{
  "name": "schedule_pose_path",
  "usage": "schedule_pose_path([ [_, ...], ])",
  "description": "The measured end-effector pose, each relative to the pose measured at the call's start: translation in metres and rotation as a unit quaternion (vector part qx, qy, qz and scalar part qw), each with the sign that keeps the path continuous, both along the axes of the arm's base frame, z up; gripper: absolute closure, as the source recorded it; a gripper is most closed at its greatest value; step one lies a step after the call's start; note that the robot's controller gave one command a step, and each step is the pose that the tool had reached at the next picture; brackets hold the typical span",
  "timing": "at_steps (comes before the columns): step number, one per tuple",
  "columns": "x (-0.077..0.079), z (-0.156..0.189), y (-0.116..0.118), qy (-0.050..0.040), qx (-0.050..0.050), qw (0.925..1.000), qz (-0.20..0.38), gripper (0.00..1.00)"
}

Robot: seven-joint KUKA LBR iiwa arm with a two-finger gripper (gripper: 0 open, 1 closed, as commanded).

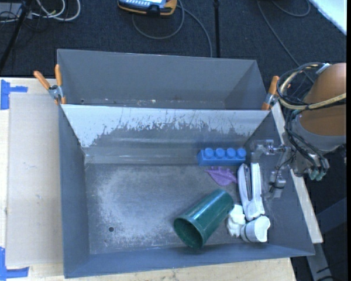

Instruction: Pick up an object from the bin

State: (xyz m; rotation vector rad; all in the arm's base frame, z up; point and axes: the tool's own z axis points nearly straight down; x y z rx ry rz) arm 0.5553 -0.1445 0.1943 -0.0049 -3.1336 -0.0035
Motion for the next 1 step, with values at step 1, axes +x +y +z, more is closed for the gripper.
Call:
schedule_pose_path([
  [1,0.0014,0.0047,0.0005,-0.0035,-0.001,1.0000,0.002,0.00],
])
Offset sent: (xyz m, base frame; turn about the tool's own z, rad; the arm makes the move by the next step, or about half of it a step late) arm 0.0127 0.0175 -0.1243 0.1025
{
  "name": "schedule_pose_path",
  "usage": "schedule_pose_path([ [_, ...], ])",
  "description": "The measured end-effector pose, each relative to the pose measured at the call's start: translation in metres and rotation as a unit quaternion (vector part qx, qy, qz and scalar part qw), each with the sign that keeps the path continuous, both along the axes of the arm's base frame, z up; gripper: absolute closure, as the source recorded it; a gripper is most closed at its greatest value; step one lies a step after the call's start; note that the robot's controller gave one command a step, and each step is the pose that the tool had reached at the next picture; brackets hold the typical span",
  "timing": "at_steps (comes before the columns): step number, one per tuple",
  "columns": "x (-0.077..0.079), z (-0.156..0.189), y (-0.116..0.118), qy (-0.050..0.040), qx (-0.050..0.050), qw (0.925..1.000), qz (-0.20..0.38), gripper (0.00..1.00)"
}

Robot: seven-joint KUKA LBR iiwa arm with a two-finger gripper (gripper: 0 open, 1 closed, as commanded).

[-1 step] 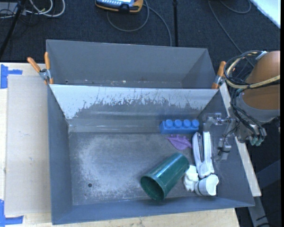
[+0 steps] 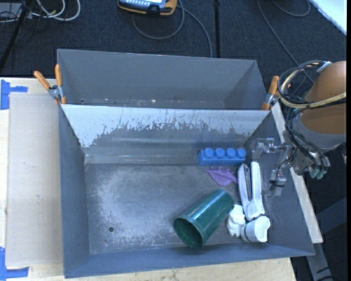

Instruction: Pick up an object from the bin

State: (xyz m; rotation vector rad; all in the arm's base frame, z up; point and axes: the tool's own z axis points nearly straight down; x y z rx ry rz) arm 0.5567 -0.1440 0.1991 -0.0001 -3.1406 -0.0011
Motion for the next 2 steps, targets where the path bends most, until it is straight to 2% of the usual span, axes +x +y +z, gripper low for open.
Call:
schedule_pose_path([
  [1,0.006,-0.047,0.005,-0.0025,-0.001,0.9998,-0.021,0.00],
  [2,0.015,-0.108,0.000,-0.0016,0.000,0.9982,-0.060,0.00],
])
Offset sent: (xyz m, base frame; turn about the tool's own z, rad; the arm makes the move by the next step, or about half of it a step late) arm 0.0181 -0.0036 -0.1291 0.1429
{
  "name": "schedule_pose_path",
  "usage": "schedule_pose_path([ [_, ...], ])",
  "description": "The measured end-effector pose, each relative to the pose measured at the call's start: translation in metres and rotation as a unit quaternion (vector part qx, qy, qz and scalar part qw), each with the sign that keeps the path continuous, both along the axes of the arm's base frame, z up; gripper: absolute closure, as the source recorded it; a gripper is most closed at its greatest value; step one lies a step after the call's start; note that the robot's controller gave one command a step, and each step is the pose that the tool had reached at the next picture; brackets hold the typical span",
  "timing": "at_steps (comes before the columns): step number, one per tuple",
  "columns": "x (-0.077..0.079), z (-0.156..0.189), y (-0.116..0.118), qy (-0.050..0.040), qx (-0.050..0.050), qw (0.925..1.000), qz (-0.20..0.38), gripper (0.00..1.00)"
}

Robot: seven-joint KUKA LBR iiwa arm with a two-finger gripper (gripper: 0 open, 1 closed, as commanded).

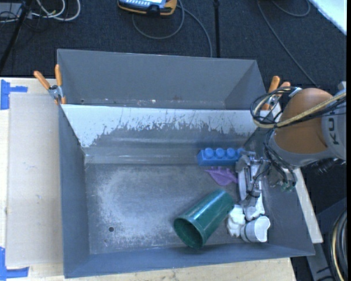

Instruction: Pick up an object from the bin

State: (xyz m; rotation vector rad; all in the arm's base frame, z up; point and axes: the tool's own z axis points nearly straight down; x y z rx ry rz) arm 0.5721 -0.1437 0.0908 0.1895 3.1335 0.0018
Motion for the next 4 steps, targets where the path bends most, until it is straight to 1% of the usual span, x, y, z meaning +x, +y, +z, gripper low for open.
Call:
schedule_pose_path([
  [1,-0.027,-0.023,0.014,0.0020,0.000,0.9995,0.031,0.00],
  [2,-0.028,-0.021,0.031,0.0013,0.000,0.9983,0.058,0.00],
  [3,-0.008,-0.021,0.052,0.0014,0.000,0.9982,0.061,0.00],
  [4,-0.015,-0.021,0.071,-0.0004,0.000,0.9972,0.075,0.00],
])
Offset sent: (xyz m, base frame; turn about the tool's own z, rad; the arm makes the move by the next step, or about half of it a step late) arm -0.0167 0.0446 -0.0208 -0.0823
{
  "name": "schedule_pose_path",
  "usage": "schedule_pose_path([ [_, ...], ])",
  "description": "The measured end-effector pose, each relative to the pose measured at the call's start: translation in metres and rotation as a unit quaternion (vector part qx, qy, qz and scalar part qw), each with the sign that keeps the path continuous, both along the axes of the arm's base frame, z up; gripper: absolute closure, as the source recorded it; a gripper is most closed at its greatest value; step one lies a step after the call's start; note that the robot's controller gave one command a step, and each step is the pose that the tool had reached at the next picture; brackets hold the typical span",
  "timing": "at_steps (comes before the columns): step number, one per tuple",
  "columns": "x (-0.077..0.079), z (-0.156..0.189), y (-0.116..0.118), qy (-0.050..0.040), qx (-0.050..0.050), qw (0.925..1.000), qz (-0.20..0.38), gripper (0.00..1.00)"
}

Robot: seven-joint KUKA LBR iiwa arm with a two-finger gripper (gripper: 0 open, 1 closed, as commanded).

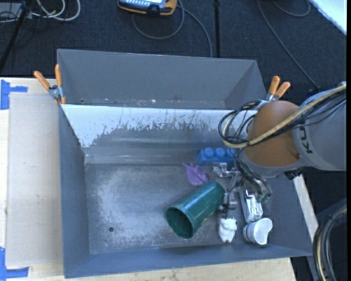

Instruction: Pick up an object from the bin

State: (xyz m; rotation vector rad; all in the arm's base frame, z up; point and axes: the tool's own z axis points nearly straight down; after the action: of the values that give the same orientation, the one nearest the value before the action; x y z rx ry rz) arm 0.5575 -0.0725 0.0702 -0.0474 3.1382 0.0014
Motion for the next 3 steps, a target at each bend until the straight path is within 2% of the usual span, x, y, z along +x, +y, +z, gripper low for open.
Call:
schedule_pose_path([
  [1,0.002,0.000,0.011,0.0024,0.000,0.9995,-0.032,0.00],
  [2,0.016,0.001,0.052,-0.0031,0.000,0.9984,0.057,1.00],
  [3,0.016,0.002,0.052,-0.0032,0.000,0.9984,0.057,1.00],
])
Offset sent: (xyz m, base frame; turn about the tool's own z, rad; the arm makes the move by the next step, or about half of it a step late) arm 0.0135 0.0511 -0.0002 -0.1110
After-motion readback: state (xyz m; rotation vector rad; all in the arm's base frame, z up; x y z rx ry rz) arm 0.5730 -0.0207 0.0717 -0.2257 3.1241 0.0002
